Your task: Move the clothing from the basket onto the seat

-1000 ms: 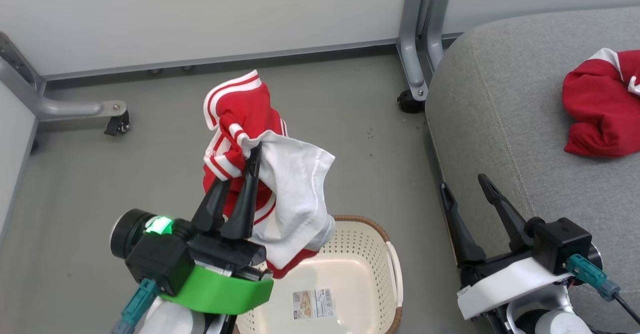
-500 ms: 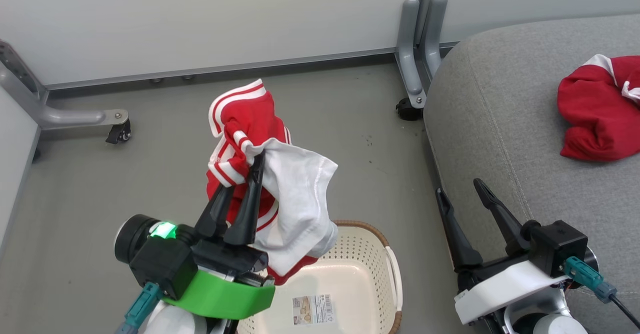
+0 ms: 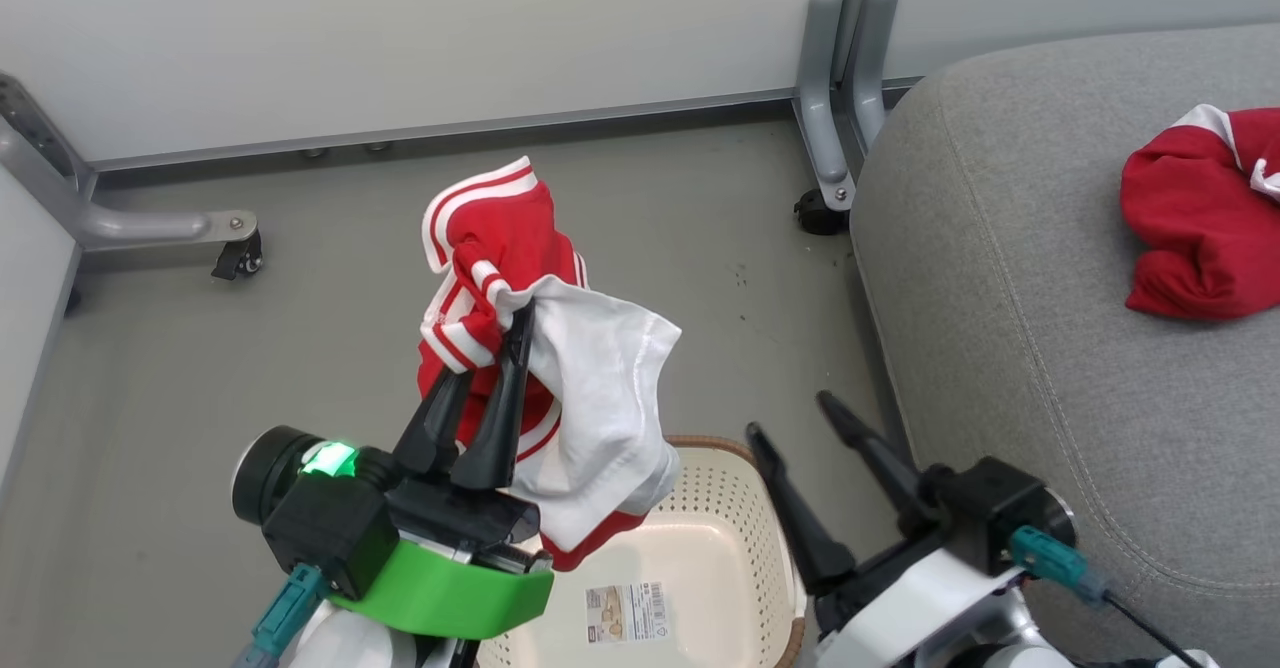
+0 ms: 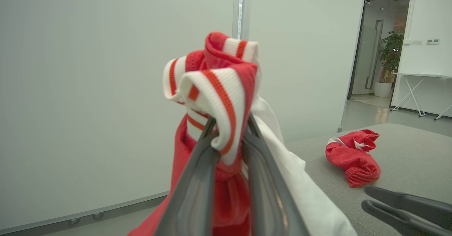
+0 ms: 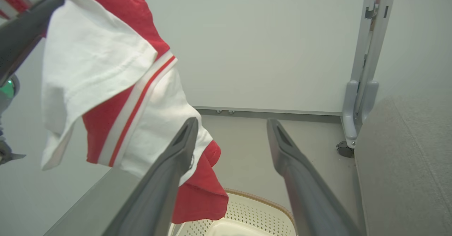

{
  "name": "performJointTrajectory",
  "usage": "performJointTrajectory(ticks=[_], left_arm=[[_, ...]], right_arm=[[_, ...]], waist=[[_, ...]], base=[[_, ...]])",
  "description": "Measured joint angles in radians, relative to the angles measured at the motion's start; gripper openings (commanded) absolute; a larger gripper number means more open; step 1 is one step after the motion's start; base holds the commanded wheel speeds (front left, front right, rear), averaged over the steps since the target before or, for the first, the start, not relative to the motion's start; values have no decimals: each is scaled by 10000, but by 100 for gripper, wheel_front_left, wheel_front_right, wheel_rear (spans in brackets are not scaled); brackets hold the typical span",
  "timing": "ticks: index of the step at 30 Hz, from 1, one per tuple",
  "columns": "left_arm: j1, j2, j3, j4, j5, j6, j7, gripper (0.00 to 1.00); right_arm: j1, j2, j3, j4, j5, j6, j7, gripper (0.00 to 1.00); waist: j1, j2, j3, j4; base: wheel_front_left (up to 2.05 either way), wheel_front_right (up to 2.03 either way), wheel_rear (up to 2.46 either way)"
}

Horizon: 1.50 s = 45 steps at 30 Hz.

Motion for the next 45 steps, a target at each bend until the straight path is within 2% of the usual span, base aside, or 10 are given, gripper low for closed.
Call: performJointTrajectory(ticks=[5,12,22,32,35,45], left_arm=[[-159,-4,-46,-31,2,-6,0,0],[-247,-52,-182,-61,59,-54,0,0],[-399,-163,-372,-48,61,-182,0,0],[-436,-224,-441,-46,61,-259,0,0],[-441,-240,-453,-48,61,-265,0,0],[-440,-244,-447,-52,61,-265,0,0]], right_arm=[[-749,-188,1407,424,454,-2,-27,100],[-2048,-211,2746,1607,894,-2,-336,100],[-3953,-29,3568,3703,1220,-2,-1089,100],[-5065,94,4165,4903,1659,-2,-1848,100],[-5219,105,4351,5026,1948,-2,-1969,0],[-5501,105,4606,5369,2395,-2,-2224,0]], waist=[[0,0,143,92],[0,0,295,276],[0,0,420,440],[0,0,426,529],[0,0,419,545],[1,0,405,530]], base=[[0,0,0],[0,0,0],[0,0,0],[0,0,0],[0,0,0],[0,0,0]])
